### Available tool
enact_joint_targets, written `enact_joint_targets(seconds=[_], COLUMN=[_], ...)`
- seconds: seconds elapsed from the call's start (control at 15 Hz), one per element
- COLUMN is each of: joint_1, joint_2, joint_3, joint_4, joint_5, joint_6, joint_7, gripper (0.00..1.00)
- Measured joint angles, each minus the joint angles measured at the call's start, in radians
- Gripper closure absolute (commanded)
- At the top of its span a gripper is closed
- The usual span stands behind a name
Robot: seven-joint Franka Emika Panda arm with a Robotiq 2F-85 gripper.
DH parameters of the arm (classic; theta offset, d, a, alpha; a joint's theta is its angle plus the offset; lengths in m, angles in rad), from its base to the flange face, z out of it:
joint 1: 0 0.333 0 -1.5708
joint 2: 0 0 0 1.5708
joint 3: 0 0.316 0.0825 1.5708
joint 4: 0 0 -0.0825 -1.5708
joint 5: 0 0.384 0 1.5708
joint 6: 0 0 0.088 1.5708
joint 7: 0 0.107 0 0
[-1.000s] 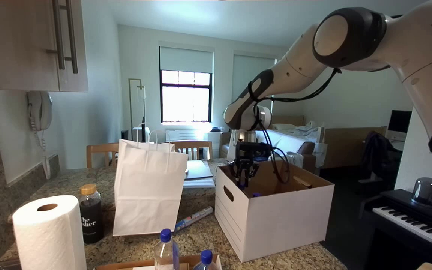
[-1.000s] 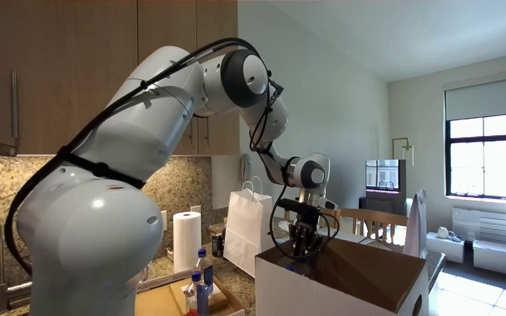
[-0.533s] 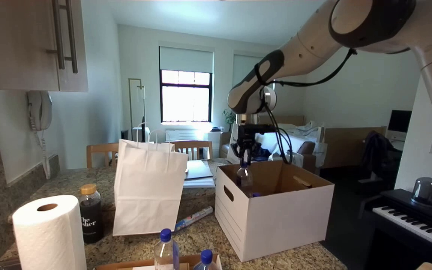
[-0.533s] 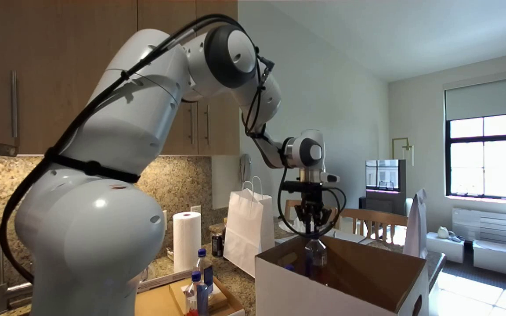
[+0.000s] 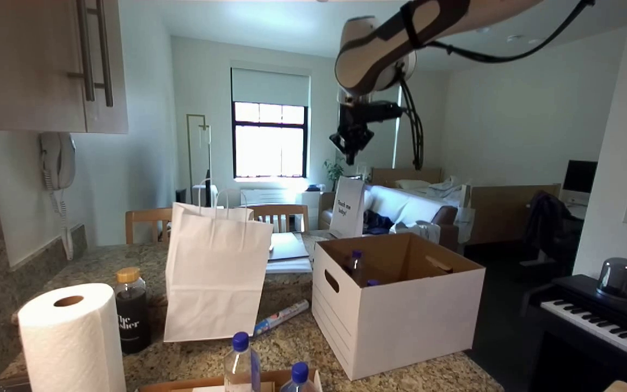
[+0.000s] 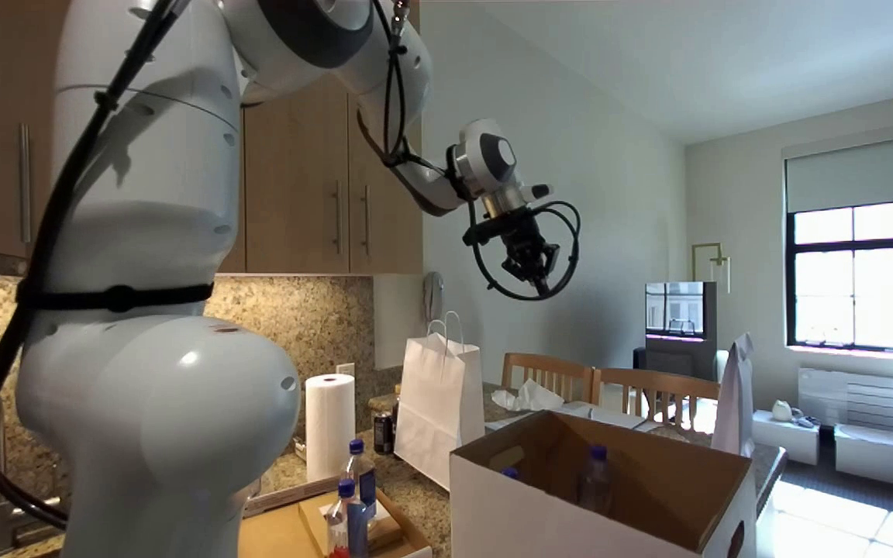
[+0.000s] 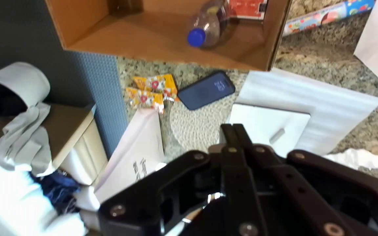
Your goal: Remove three bottles from the box and put them on the counter
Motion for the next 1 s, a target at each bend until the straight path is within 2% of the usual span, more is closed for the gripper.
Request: enact_joint_targets(seconds=[0.2, 0.27, 0.4, 0.53, 0.8, 1.0], joint_1=[0.022, 0.024, 0.022, 0.013, -0.048, -0.087], joint_2=[-0.135, -0.178, -0.261, -0.325, -0.387, -0.379], joint_3=[0.073, 0.104, 0.159, 0.184, 0.148, 0.046], joint_4=[-0.023, -0.03, -0.045, -0.065, -0.138, -0.19], joint_5=[-0.131, -0.159, -0.183, -0.184, -0.157, -0.036], joint_6=[0.005, 0.004, -0.02, -0.049, -0.087, -0.095], joint_7=[0.091, 0.116, 0.148, 0.151, 0.125, -0.026], gripper=[0.96, 0.7, 0.68, 0.56, 0.32, 0.12])
